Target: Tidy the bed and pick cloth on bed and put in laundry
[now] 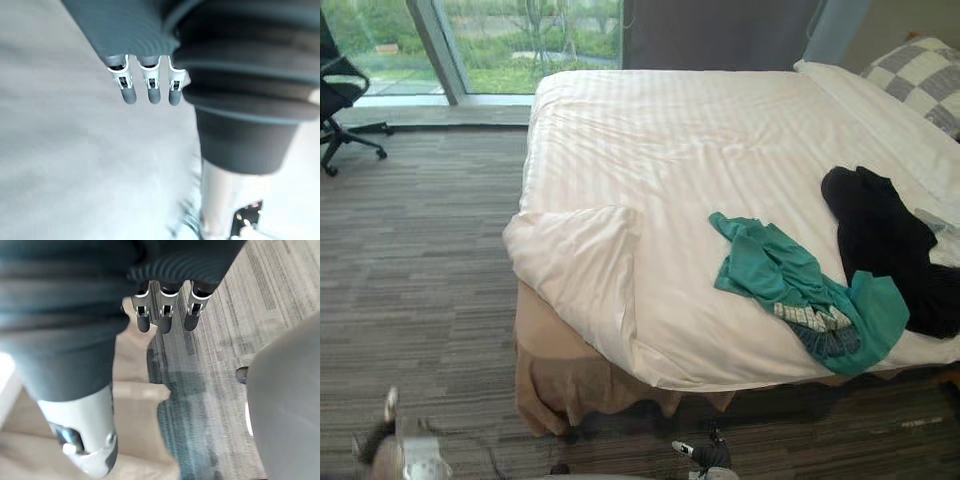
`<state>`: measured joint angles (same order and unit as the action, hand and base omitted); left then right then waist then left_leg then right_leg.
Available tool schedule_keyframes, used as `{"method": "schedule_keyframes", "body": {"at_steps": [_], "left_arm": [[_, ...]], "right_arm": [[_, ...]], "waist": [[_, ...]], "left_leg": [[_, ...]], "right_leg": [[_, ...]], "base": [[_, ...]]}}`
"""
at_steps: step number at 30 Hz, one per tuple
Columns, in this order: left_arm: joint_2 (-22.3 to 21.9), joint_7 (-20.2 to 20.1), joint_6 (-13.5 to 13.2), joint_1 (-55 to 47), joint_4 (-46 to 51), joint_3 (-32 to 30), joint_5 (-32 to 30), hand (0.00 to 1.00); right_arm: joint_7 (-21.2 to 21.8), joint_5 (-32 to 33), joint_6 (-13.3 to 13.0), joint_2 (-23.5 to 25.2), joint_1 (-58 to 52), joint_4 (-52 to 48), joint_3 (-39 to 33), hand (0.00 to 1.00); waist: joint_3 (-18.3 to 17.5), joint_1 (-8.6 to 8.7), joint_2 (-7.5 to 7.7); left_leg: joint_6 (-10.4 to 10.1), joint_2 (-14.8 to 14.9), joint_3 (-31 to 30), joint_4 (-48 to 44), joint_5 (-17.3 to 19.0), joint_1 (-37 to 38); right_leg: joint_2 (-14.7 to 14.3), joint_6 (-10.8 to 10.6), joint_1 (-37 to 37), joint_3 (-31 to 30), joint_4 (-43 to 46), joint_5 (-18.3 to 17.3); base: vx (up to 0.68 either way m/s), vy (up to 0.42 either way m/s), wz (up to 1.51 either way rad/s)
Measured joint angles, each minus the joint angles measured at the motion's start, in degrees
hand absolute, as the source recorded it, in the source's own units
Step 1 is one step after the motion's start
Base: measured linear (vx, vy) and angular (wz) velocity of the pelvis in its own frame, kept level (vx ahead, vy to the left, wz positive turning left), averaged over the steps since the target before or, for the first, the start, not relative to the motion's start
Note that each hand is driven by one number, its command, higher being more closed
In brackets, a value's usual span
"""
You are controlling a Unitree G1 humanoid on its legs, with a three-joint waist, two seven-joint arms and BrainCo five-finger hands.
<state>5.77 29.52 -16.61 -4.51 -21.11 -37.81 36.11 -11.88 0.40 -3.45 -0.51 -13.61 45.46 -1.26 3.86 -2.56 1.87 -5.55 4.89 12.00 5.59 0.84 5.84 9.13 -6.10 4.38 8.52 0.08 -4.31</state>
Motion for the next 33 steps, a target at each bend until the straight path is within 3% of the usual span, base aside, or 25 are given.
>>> {"method": "schedule_keyframes", "body": {"at_steps": [4,7,9,10,14,19,21,28,33], "left_arm": [[0.90,0.62,0.10,0.00,6.87,0.25,-9.79,0.00],[4.17,1.50,1.39,0.41,14.47,2.62,-17.56,0.00],[11.92,2.15,2.64,2.14,18.11,3.67,-22.50,0.00],[20.99,1.61,2.10,3.87,18.22,3.10,-25.18,0.00],[24.78,1.97,-0.10,5.62,18.28,3.77,-30.90,0.00],[33.83,0.86,1.18,10.70,16.75,13.30,-38.53,0.00],[39.81,-0.77,1.52,15.69,13.02,18.03,-43.21,0.00],[47.43,-4.17,3.00,30.02,3.47,29.12,-48.78,0.00],[52.60,-7.18,4.54,40.69,-1.10,38.61,-52.84,0.00]], "right_arm": [[0.35,-0.07,-0.02,-0.32,-0.88,-1.25,0.45,0.00],[0.55,-0.21,-0.15,-0.54,-1.32,-1.38,0.98,0.00],[0.94,-0.27,-0.59,-0.51,-2.17,-1.93,1.28,0.00],[1.93,-0.24,-0.93,-0.56,-2.85,-3.05,1.12,0.00],[2.96,-0.27,-2.83,-0.79,-4.52,-4.30,-0.50,0.00],[3.52,-0.37,-4.35,-0.72,-4.49,-3.88,-0.76,0.00],[4.20,-0.39,-5.08,-0.76,-4.45,-3.95,-1.51,0.00],[4.81,-0.69,-5.16,-2.43,-4.12,-5.19,-2.80,0.00],[4.06,-1.73,-4.44,-3.42,-4.76,-4.14,-2.75,0.00]], "waist": [[0.04,-0.65,-0.27],[-0.01,-0.96,-0.35],[-0.35,-0.96,0.09],[-0.61,-0.01,0.46],[-1.36,0.30,-0.51],[-1.68,1.36,-0.63],[-1.86,2.20,-1.07],[-1.47,5.62,-2.36],[1.75,8.10,-2.56]], "left_leg": [[-0.01,0.18,-0.22,0.00,0.03,-0.12],[-0.85,0.48,-0.46,-0.01,0.68,-0.73],[-1.11,0.94,-0.32,-0.03,0.78,-0.95],[-0.94,1.31,0.04,-0.89,0.92,-1.08],[-0.72,1.12,1.67,-1.70,1.61,-1.54],[-0.80,1.29,1.84,-2.72,1.66,-2.92],[-0.83,1.32,3.02,-2.80,1.88,-2.94],[-0.62,1.33,6.22,-4.84,2.75,-7.23],[-0.51,1.72,7.36,-5.93,2.69,-10.59]], "right_leg": [[-0.13,0.00,0.07,0.19,0.01,0.00],[-0.38,0.16,-0.41,0.16,0.01,-0.11],[-0.81,0.20,-0.80,0.07,0.12,-0.12],[-1.08,0.43,-0.96,-0.21,0.44,-0.26],[-0.89,0.44,-2.04,-1.71,0.48,-0.28],[-1.00,0.47,-3.51,-2.16,0.38,-0.25],[-1.04,0.50,-4.33,-3.24,0.41,-0.22],[-1.11,0.36,-9.57,-7.71,0.22,1.75],[-1.45,0.54,-13.43,-9.50,-0.12,3.66]], "base": [[0.01,-0.014,0.04],[0.00,-0.015,0.03],[0.01,-0.021,-0.06],[0.02,-0.030,-0.12],[0.04,0.003,-0.21],[0.01,-0.007,-0.03],[-0.02,0.004,-0.25],[-0.02,0.013,-0.29],[-0.03,-0.008,-0.21]]}}
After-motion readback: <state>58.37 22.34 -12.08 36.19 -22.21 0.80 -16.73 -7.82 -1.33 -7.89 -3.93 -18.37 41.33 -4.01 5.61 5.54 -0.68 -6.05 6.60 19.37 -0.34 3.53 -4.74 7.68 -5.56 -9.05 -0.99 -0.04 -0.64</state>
